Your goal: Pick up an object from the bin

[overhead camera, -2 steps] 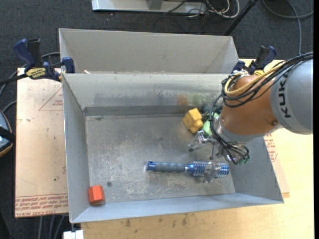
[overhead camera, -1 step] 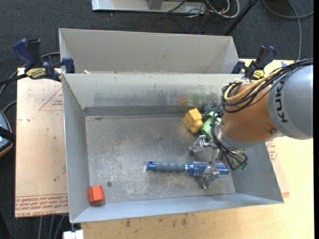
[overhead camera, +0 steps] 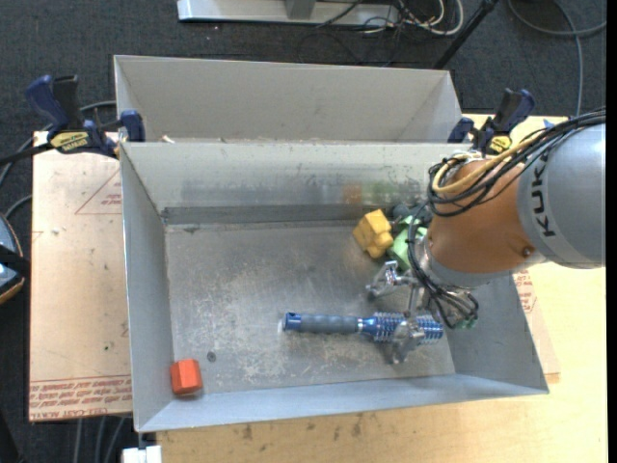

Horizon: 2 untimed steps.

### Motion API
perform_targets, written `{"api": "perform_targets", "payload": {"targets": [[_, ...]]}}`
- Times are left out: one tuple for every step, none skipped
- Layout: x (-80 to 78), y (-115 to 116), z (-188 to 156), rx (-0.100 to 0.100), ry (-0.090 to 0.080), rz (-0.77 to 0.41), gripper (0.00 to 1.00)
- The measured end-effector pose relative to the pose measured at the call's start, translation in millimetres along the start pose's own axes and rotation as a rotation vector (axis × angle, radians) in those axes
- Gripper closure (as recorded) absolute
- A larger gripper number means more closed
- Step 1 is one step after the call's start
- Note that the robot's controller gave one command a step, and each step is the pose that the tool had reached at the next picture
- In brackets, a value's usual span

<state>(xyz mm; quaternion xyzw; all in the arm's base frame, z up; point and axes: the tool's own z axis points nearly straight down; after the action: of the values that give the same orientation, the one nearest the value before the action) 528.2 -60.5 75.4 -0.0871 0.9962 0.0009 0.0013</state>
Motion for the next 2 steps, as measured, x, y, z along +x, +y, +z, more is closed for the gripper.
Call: {"api": "perform_targets", "payload": {"targets": [[-1.8, -1.2, -2.1, 0.002, -0.006, 0.003, 1.0], [-2.4, -1.0, -7.9, 0.001, 0.0, 0.005, 1.0]]}}
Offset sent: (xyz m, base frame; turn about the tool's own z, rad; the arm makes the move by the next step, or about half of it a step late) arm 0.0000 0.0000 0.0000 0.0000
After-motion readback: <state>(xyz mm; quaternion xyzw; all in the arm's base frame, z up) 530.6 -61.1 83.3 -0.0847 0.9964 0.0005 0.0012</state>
